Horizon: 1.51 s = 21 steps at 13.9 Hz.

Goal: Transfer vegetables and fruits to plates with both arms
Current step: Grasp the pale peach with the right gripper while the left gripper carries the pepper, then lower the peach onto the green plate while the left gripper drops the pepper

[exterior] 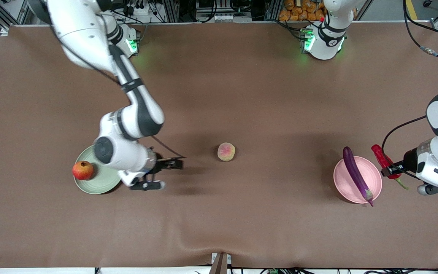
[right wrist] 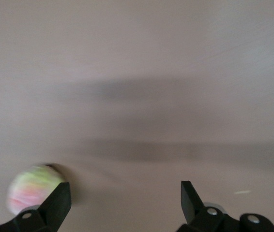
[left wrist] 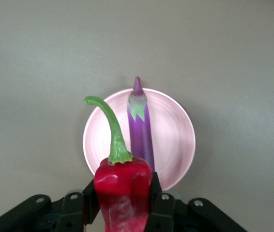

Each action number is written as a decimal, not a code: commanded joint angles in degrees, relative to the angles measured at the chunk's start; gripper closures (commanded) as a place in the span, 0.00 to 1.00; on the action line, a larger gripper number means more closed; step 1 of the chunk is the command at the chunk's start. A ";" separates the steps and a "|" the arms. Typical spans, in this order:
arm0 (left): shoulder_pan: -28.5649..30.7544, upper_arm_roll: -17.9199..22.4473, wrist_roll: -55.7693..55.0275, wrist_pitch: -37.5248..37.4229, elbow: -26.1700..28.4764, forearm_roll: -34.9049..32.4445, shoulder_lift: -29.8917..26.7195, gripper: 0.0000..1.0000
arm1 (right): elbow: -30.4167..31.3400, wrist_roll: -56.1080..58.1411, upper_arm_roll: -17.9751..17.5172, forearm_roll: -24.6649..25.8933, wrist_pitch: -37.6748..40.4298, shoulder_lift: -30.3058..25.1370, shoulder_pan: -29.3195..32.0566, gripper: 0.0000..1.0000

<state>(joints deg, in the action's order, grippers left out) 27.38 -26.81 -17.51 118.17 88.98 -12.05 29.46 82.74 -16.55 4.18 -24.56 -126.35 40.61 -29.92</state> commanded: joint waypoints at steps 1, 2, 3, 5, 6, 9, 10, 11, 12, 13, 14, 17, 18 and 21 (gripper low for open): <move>-0.22 2.02 5.96 -1.46 -4.60 -0.61 3.32 1.00 | -1.96 -10.76 0.83 1.18 -4.15 3.15 -5.39 0.00; -0.13 2.46 7.38 -1.46 -5.56 -0.69 4.72 1.00 | -2.14 -12.09 0.74 1.09 -5.65 3.94 -6.72 0.00; -0.22 3.24 9.05 -1.46 -6.96 -0.69 5.95 1.00 | -2.75 -12.62 0.74 1.09 -7.14 4.99 -8.12 0.00; -0.22 3.95 12.48 -0.93 -8.55 -0.61 7.97 1.00 | -5.03 -14.20 1.00 1.26 -10.31 7.98 -11.90 0.00; -0.22 4.04 13.37 -0.67 -9.08 -0.61 8.94 1.00 | -6.00 -15.08 1.09 1.27 -11.11 9.21 -12.78 0.00; -0.48 4.04 15.56 0.03 -9.88 -0.69 10.79 1.00 | -7.59 -15.53 1.09 1.27 -11.55 10.89 -14.20 0.00; -0.48 4.39 16.53 1.00 -9.88 -0.69 11.40 1.00 | -7.50 -15.62 1.09 1.35 -11.90 11.33 -14.72 0.00; -0.74 5.09 17.93 2.22 -9.88 -0.69 12.11 1.00 | -7.50 -15.62 1.18 1.88 -12.51 11.77 -15.25 0.00; -0.92 5.45 18.99 3.80 -10.05 -0.69 12.72 1.00 | -7.24 -15.62 1.18 3.27 -13.39 11.86 -15.78 0.00; -1.10 5.62 19.09 4.51 -10.40 -0.69 13.25 1.00 | -6.89 -15.62 1.18 4.59 -14.10 12.03 -15.96 0.01; -1.27 5.80 19.17 4.78 -10.49 -0.69 13.60 1.00 | -6.89 -15.62 1.18 4.69 -14.02 12.04 -15.78 0.48; -1.71 5.89 19.26 5.14 -10.49 -0.69 15.01 1.00 | -6.89 -15.18 1.27 4.96 -12.18 9.85 -12.81 0.76; -1.71 5.89 19.35 5.14 -10.49 -0.78 15.45 1.00 | -6.97 -15.00 1.27 4.96 -10.17 9.14 -11.57 0.75; -1.80 5.89 19.26 5.22 -10.49 -1.31 16.24 1.00 | -7.59 -14.04 2.05 4.96 -3.05 5.89 -6.84 0.71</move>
<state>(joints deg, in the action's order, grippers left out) 26.25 -21.43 1.02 123.53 80.19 -12.18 44.67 75.08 -30.79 6.67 -21.08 -134.18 49.75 -40.37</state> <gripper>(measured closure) 0.595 0.256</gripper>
